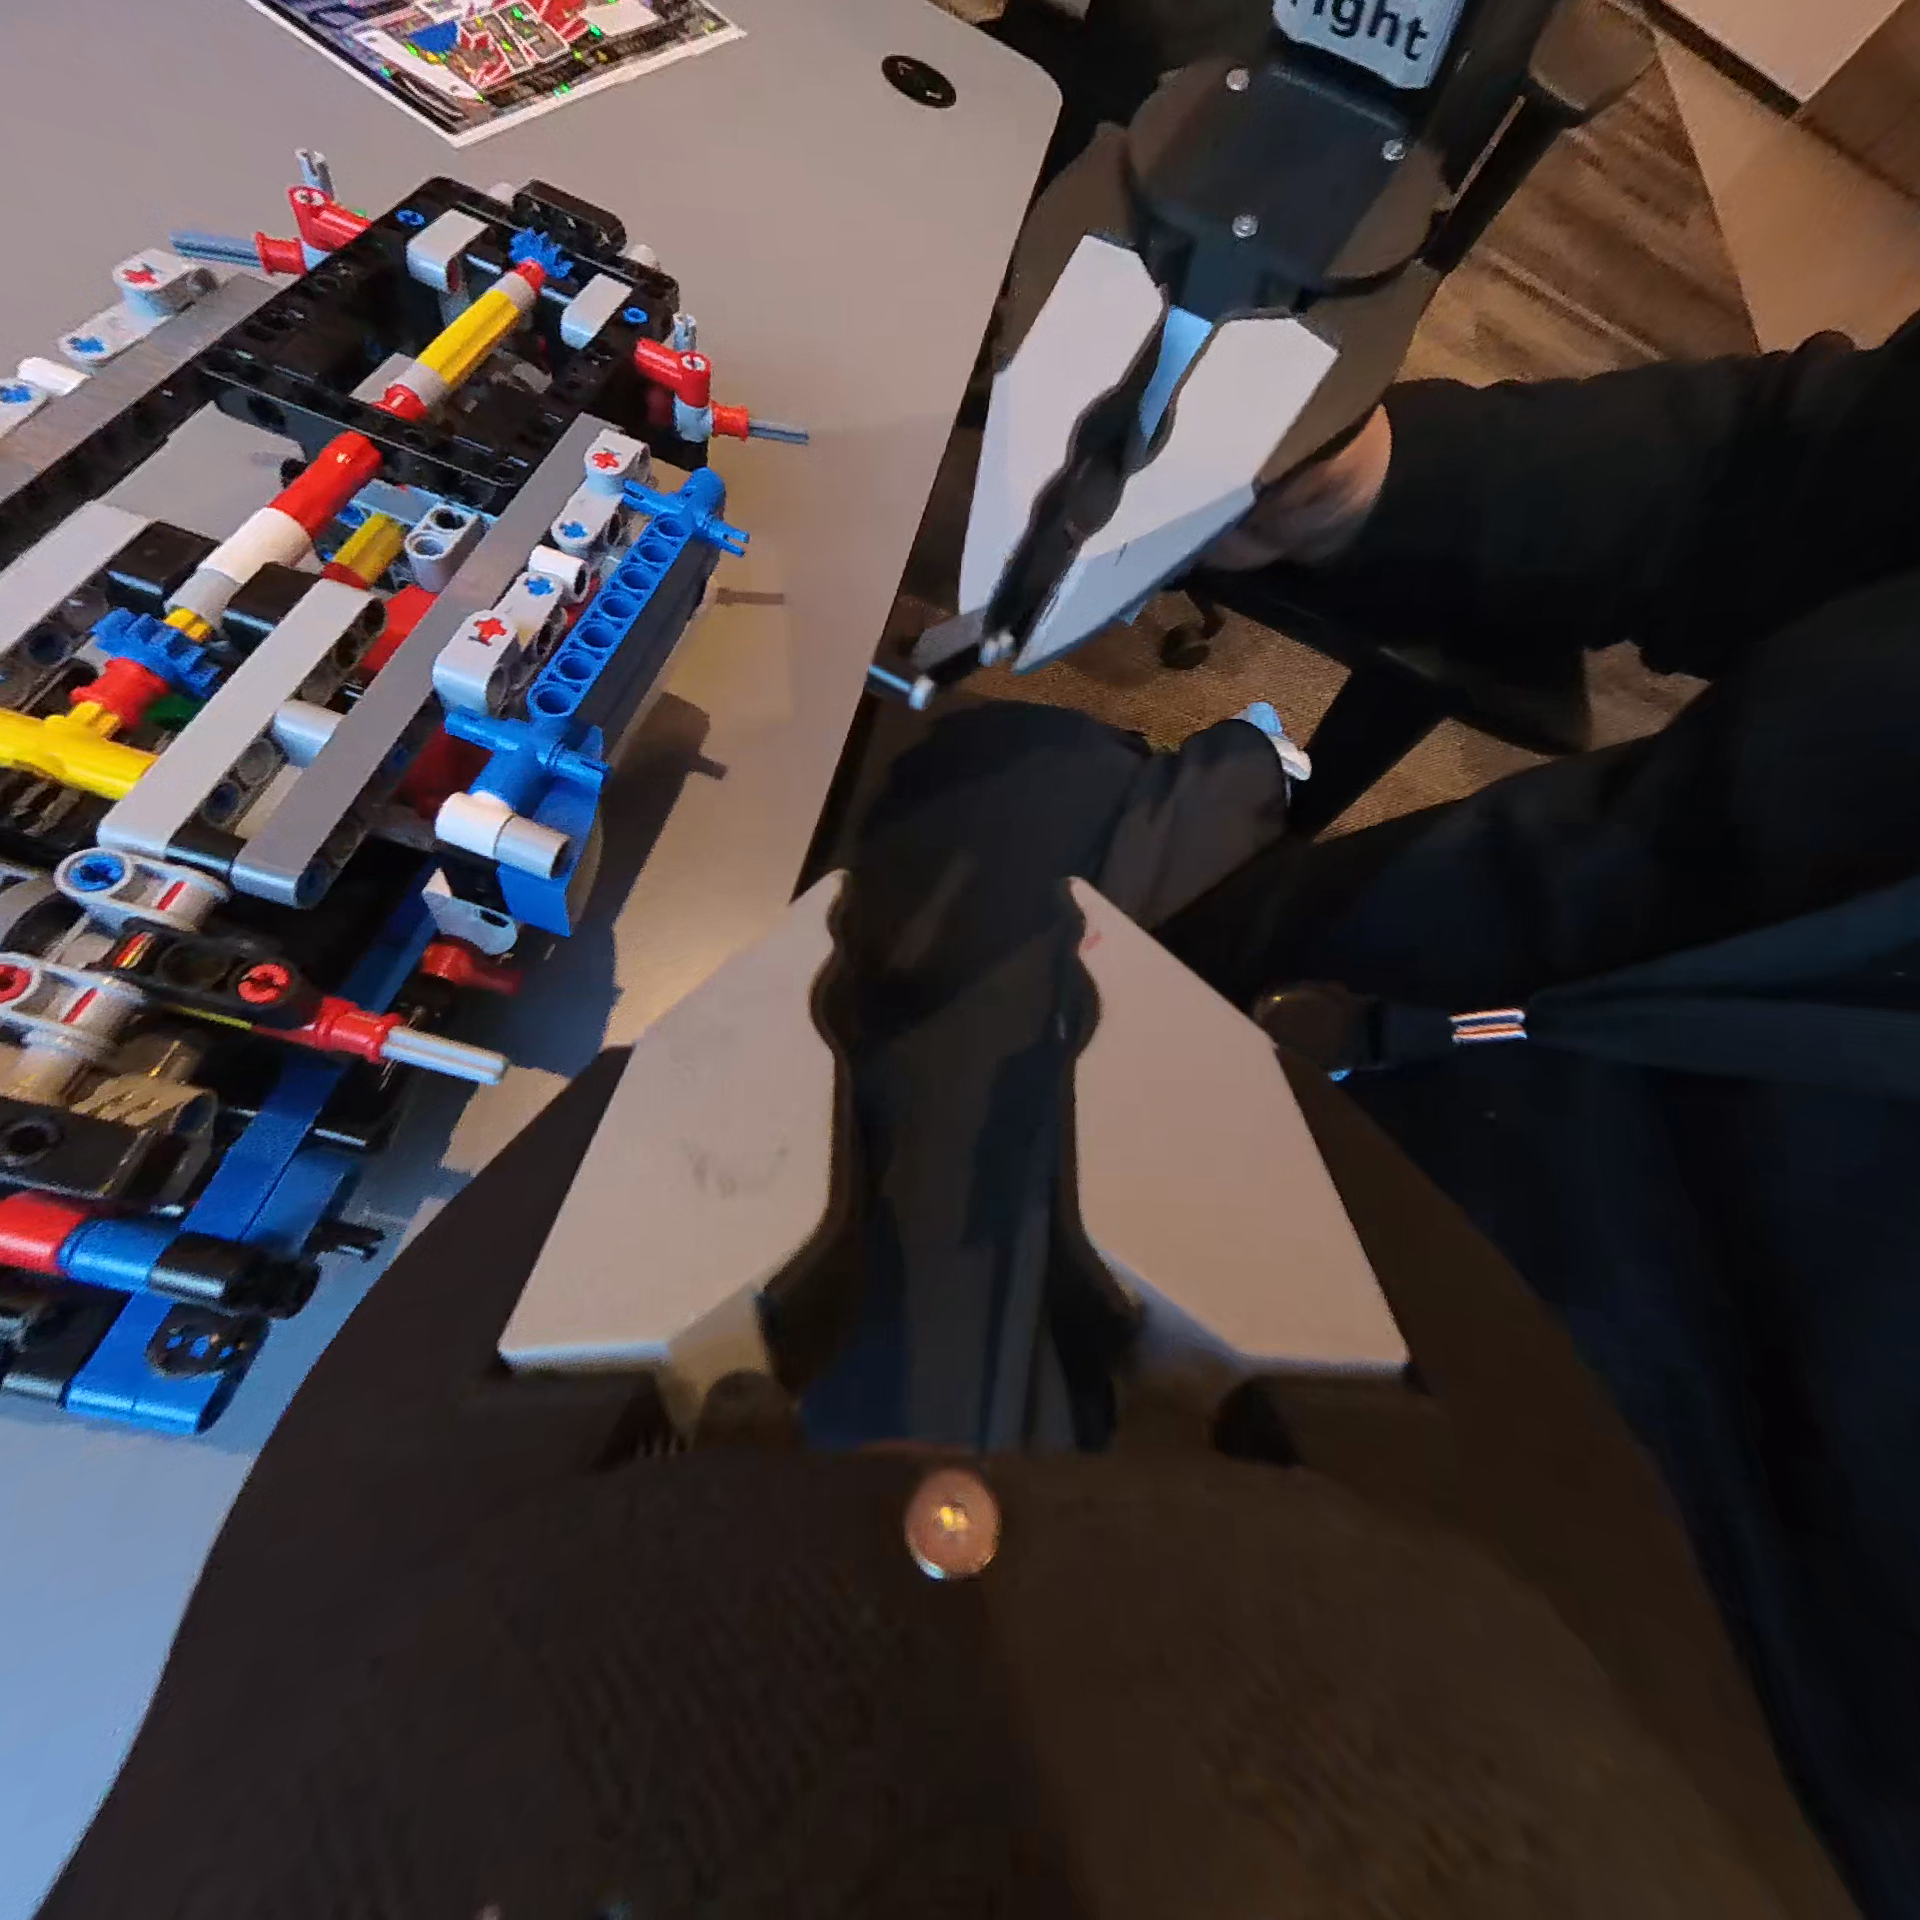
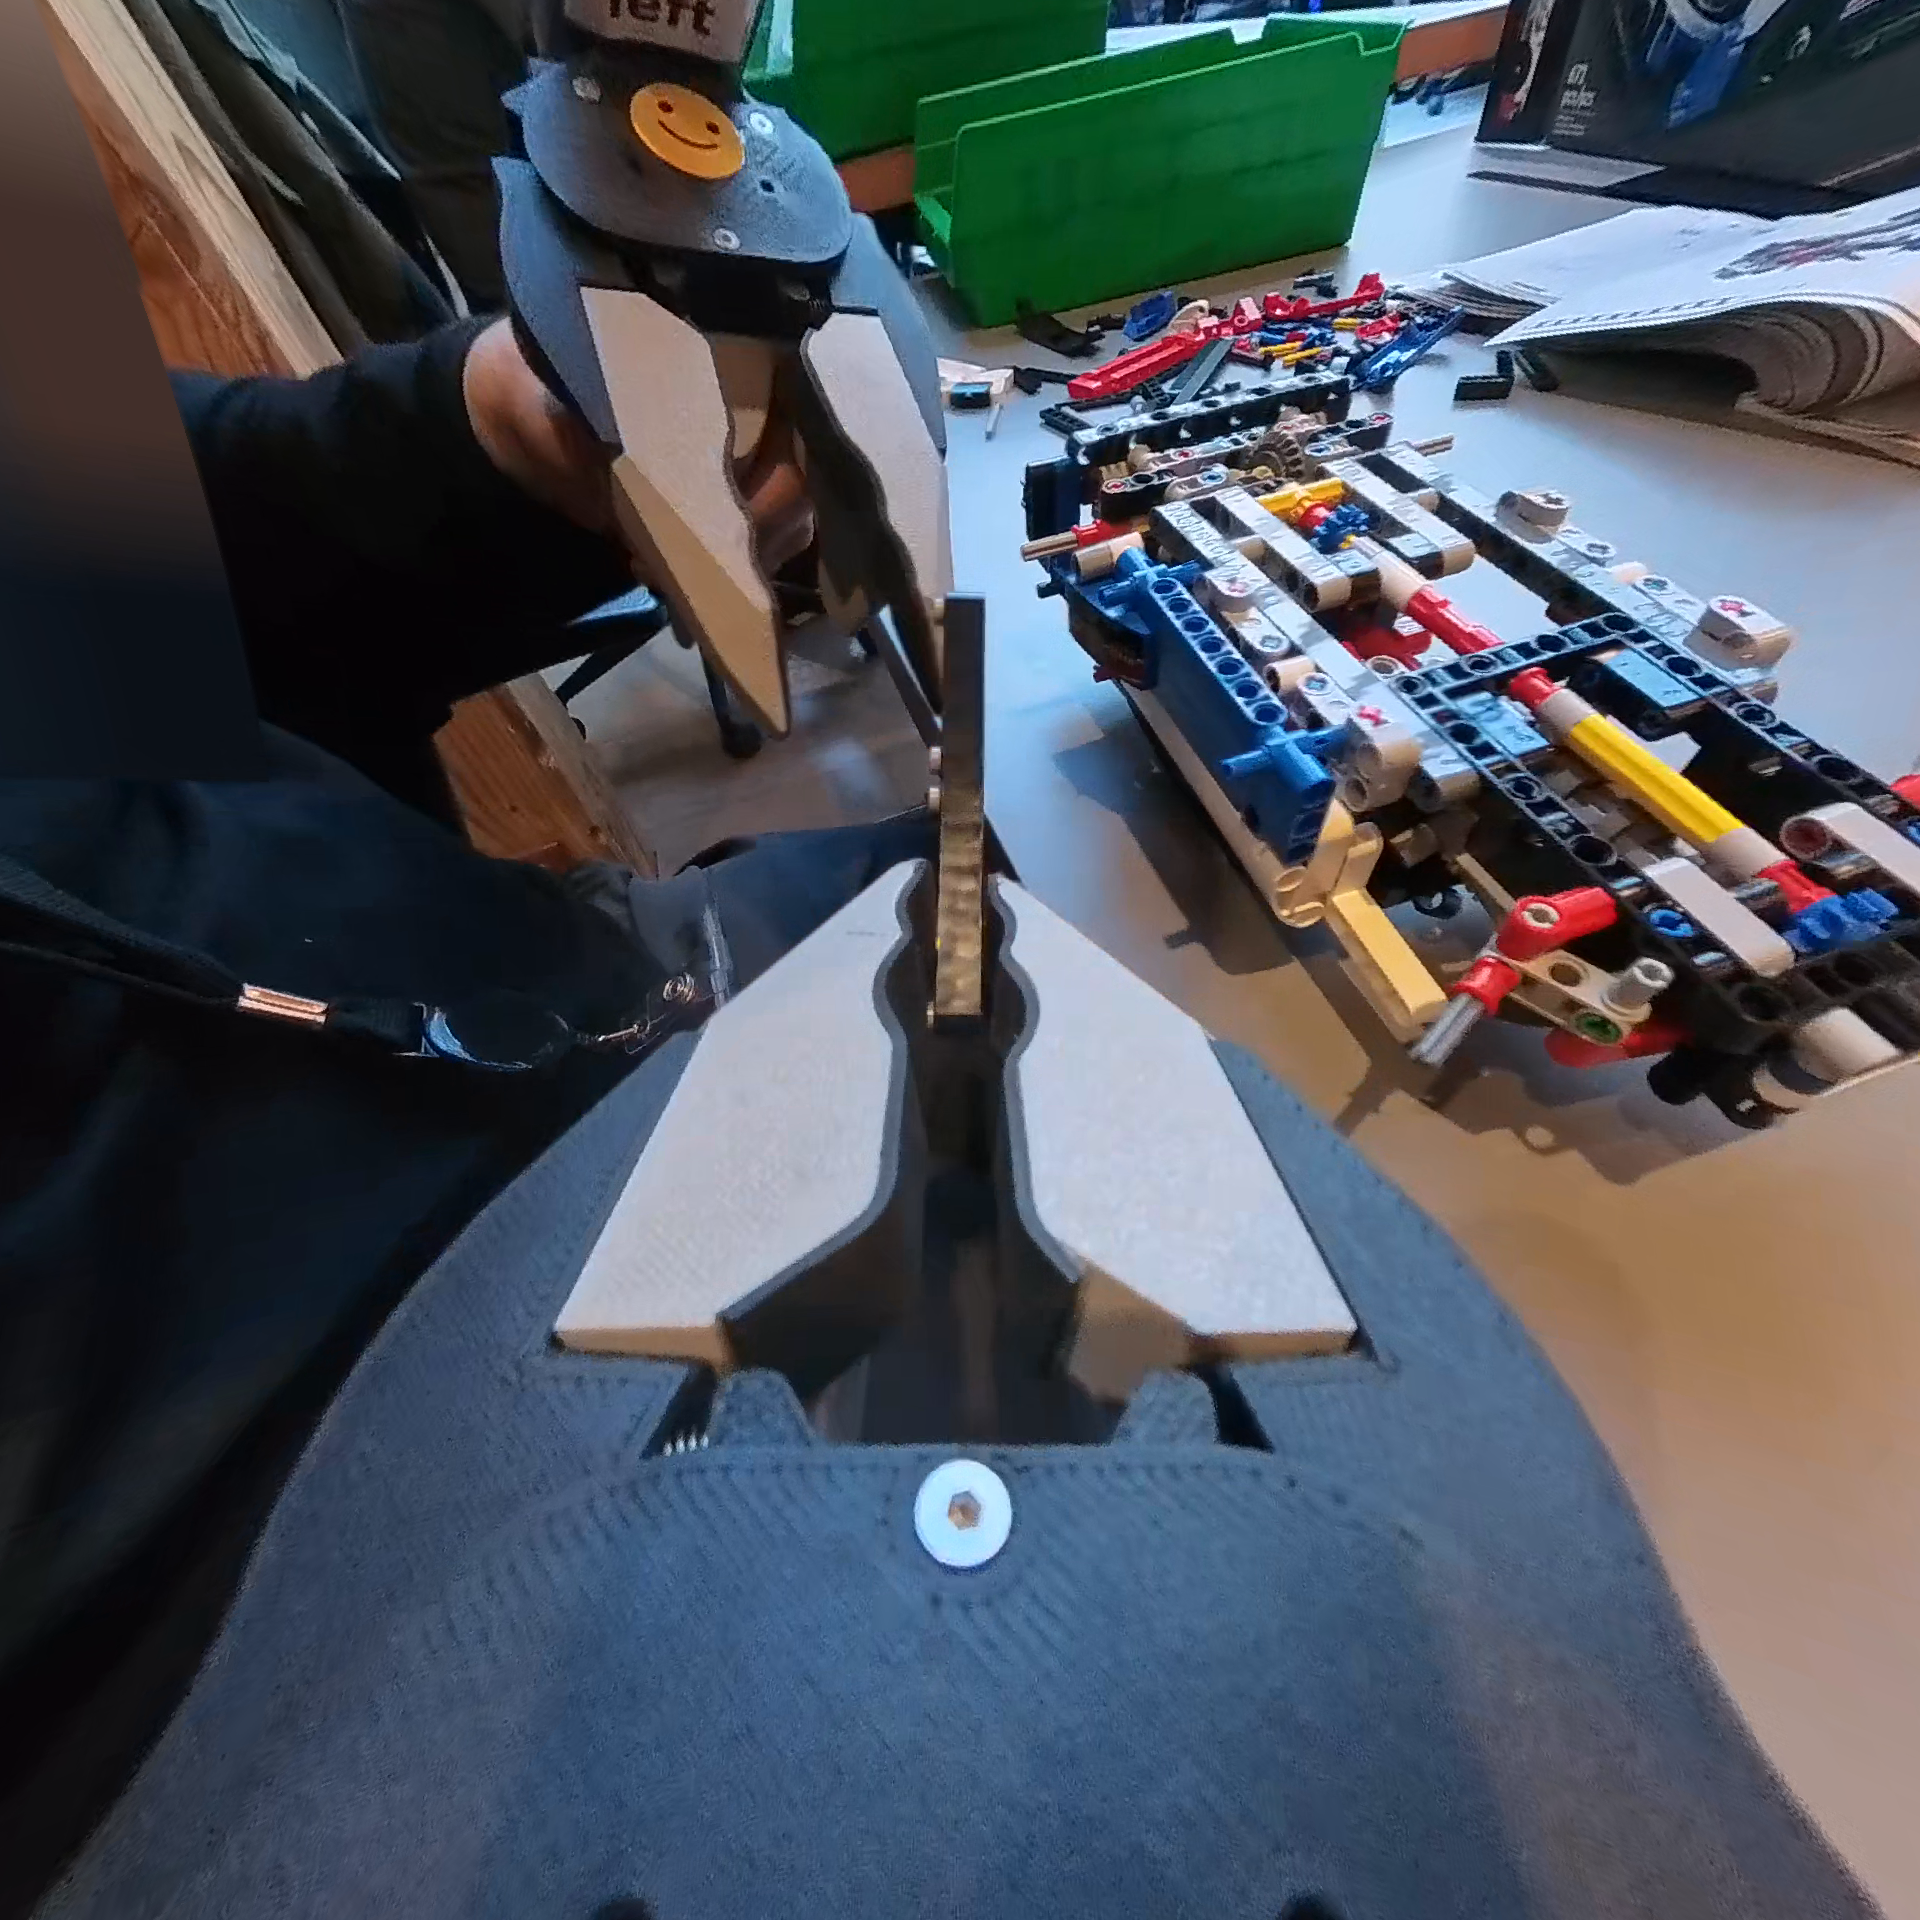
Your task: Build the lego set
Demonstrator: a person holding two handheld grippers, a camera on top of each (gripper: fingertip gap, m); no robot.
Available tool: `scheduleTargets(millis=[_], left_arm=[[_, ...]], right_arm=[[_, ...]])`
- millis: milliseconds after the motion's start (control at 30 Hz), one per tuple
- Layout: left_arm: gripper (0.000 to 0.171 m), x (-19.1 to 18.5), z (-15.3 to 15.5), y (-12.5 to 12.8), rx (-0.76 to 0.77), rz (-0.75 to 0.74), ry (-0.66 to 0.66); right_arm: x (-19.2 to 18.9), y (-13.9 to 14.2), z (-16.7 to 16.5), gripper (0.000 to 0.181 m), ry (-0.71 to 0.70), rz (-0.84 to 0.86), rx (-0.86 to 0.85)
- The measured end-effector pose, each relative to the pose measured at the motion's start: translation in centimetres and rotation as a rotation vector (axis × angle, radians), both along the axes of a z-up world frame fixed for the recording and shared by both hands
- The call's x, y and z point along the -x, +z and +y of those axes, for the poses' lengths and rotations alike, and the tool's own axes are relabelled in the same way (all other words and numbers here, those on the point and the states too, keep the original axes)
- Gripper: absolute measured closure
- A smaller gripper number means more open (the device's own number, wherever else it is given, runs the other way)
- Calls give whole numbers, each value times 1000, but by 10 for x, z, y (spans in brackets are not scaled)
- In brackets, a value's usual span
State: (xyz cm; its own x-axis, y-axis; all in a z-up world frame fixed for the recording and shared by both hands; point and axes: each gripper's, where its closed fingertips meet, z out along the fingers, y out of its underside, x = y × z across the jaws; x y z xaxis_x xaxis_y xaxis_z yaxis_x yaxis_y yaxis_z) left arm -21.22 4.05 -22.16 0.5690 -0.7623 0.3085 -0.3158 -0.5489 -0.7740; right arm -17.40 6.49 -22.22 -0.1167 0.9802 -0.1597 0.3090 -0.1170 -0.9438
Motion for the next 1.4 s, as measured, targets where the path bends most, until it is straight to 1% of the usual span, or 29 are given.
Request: scheduleTargets(millis=[67,133,233,300,400,467,533,633,733,900,967,1033,1133,1300,1333,1400], left_arm=[[137,5,5,2,-60,36,15],[136,9,7,7,-159,101,7],[138,13,10,15,-351,254,-15],[141,17,14,15,-445,362,-20],[141,20,18,9,-475,442,-23],[140,22,21,8,-498,466,-12],[141,22,22,11,-557,487,-14],[148,27,28,12,-666,589,-4],[158,30,30,6,-689,631,-23],[158,41,37,5,-723,651,19],[157,43,38,5,-752,670,16],[153,44,39,4,-773,691,4],[152,43,41,3,-812,717,-10],[157,42,43,4,-890,765,-35],[160,41,43,4,-898,766,-42],[159,40,43,3,-903,770,-49]], right_arm=[[1,-2,-3,175,13,-16,-4],[2,-5,-5,175,26,-38,-2],[3,-6,-6,175,46,-67,-3],[5,-3,-6,175,57,-83,-6],[8,2,-2,175,49,-107,-32],[11,3,1,175,39,-132,-64],[13,3,4,175,35,-165,-93],[18,3,9,175,31,-209,-134],[24,4,15,175,29,-239,-166],[27,1,22,174,36,-319,-255],[29,-2,26,174,30,-347,-286],[31,-4,27,175,35,-362,-290],[35,-5,27,175,47,-370,-280],[38,-4,27,175,67,-379,-276],[38,-3,28,175,68,-378,-283],[37,-3,30,174,69,-384,-300]])
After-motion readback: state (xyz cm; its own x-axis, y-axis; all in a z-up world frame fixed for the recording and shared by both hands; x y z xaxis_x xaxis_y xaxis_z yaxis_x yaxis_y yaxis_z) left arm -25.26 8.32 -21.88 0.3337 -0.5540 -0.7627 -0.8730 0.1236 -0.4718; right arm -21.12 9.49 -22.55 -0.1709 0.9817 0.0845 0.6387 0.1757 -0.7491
